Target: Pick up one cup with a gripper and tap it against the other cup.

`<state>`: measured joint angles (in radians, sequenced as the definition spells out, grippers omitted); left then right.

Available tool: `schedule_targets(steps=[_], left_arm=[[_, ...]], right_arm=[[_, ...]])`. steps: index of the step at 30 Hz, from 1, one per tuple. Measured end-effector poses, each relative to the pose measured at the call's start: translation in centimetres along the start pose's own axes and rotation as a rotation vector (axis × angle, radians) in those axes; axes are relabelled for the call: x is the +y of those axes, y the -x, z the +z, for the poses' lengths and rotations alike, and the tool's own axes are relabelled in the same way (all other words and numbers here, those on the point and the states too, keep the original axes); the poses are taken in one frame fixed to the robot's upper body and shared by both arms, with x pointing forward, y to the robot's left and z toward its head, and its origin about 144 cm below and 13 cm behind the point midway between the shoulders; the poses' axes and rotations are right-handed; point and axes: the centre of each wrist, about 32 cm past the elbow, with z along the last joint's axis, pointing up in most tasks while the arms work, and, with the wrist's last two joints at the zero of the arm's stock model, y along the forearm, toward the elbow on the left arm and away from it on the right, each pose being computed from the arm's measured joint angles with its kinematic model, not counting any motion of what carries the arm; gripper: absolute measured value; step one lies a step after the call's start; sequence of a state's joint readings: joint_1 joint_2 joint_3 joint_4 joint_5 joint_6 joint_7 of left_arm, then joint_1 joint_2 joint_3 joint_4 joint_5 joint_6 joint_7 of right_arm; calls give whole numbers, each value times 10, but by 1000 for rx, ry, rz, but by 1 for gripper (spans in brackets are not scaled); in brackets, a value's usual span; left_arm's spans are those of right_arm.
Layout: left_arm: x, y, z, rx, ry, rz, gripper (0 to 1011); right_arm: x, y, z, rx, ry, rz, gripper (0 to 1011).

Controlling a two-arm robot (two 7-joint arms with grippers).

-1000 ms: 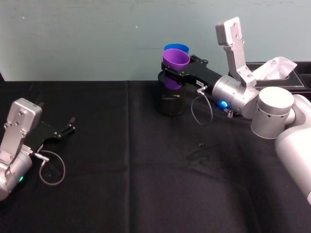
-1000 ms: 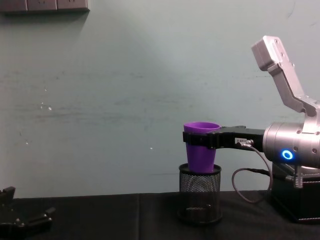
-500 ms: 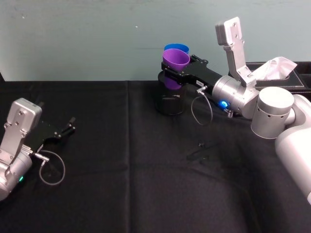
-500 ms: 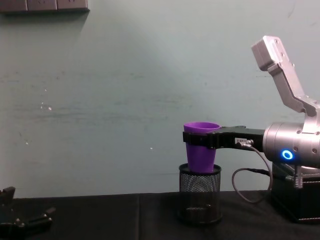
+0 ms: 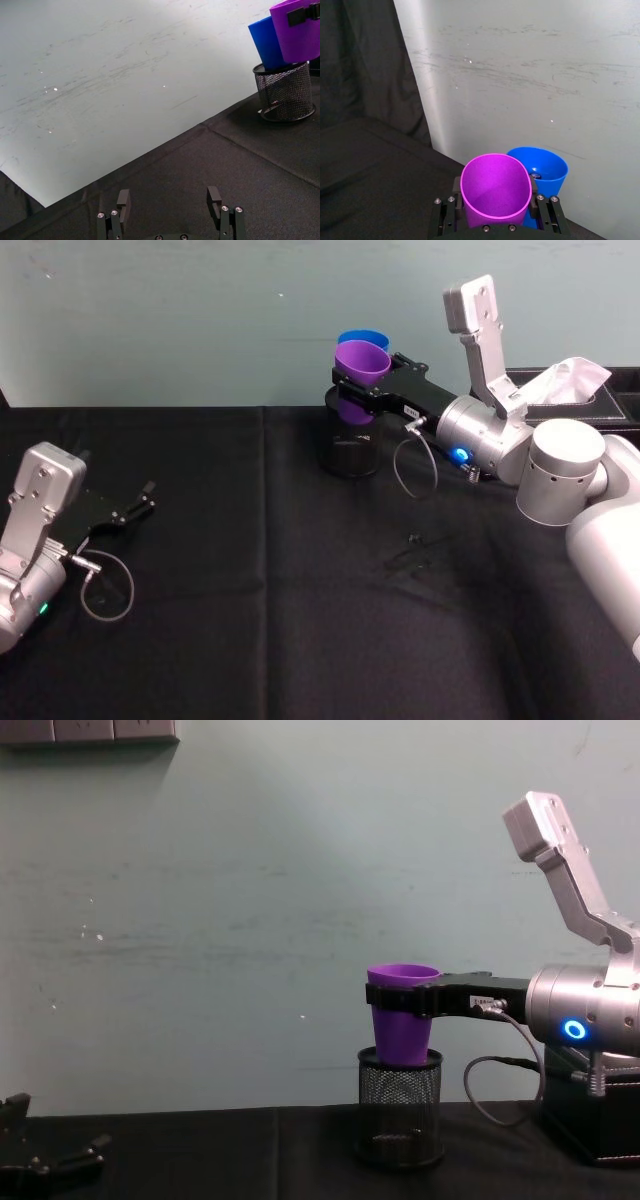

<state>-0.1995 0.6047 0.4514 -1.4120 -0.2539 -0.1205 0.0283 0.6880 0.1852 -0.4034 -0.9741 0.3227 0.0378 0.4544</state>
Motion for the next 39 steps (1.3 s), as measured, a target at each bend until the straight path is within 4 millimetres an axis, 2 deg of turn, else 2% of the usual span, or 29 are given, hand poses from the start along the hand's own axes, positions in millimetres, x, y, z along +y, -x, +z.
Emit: schedule_targets(steps=[39], left_arm=[[0, 0, 0, 0, 0, 0, 1000]], right_arm=[[-2, 1, -1, 6, -15, 13, 720]])
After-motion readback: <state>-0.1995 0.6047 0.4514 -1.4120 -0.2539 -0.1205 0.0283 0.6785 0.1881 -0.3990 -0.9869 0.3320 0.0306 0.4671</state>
